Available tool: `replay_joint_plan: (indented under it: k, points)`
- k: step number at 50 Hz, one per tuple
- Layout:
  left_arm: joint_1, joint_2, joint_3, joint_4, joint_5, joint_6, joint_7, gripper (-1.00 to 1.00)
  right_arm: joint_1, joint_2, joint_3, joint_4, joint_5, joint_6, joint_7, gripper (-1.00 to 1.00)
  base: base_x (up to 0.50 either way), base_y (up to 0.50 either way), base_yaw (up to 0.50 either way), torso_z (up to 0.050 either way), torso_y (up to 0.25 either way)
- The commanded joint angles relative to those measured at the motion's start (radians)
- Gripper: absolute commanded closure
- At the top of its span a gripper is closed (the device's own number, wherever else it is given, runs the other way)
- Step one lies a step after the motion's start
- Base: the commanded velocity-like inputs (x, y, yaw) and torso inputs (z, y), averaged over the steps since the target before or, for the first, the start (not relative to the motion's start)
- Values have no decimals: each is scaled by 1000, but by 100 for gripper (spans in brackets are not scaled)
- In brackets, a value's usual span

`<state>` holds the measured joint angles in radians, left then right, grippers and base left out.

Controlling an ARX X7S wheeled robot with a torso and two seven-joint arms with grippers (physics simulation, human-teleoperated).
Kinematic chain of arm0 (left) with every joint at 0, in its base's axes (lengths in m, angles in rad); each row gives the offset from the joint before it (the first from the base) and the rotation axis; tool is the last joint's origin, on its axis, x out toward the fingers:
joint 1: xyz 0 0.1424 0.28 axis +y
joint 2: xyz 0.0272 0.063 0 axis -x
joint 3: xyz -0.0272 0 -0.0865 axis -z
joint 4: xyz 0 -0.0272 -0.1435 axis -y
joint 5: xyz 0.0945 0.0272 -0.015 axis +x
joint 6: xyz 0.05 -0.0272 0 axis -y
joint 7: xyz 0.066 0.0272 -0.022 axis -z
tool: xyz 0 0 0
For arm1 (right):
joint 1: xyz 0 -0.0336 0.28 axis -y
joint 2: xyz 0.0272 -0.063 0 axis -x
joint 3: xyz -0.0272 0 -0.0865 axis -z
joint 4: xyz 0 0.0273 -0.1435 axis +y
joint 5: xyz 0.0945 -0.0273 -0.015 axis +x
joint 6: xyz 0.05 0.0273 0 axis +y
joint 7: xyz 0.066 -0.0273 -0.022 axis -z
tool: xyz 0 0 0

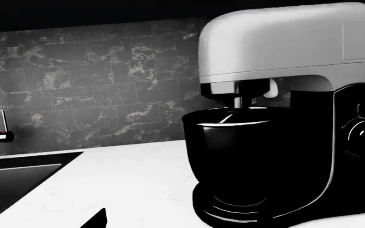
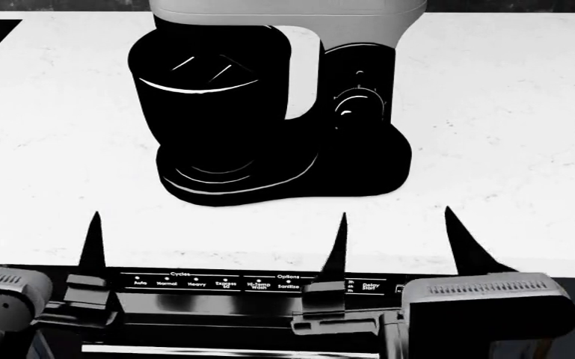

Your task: Open the stand mixer head.

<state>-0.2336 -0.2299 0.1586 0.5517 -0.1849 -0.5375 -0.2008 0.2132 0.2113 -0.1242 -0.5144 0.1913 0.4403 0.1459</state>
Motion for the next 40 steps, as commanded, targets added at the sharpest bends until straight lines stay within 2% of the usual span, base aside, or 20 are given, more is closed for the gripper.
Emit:
replay_joint_plan:
  k: [1, 6, 10, 27, 40]
  points:
    - [-105, -7, -39, 175, -40, -165, -34, -100, 102, 12, 37, -168, 41, 125, 30, -100, 0, 0, 0, 0, 0]
    - [-115, -10, -15, 164, -28, -158, -37, -100, 132, 19, 80, -201, 66, 153, 41, -100, 0, 0, 0, 0, 0]
    - [-115, -1, -36, 164, -46, -148, -36, -100, 136, 24, 84, -207, 70, 157, 42, -100, 0, 0, 0, 0, 0]
    - [-104, -9, -41, 97, -34, -94, -45, -100, 125, 30, 66, -130, 63, 100, 31, -100, 0, 0, 0, 0, 0]
    - [-108, -16, -46, 94, -48, -106, -48, -100, 131, 31, 70, -95, 72, 87, 33, -100, 0, 0, 0, 0, 0]
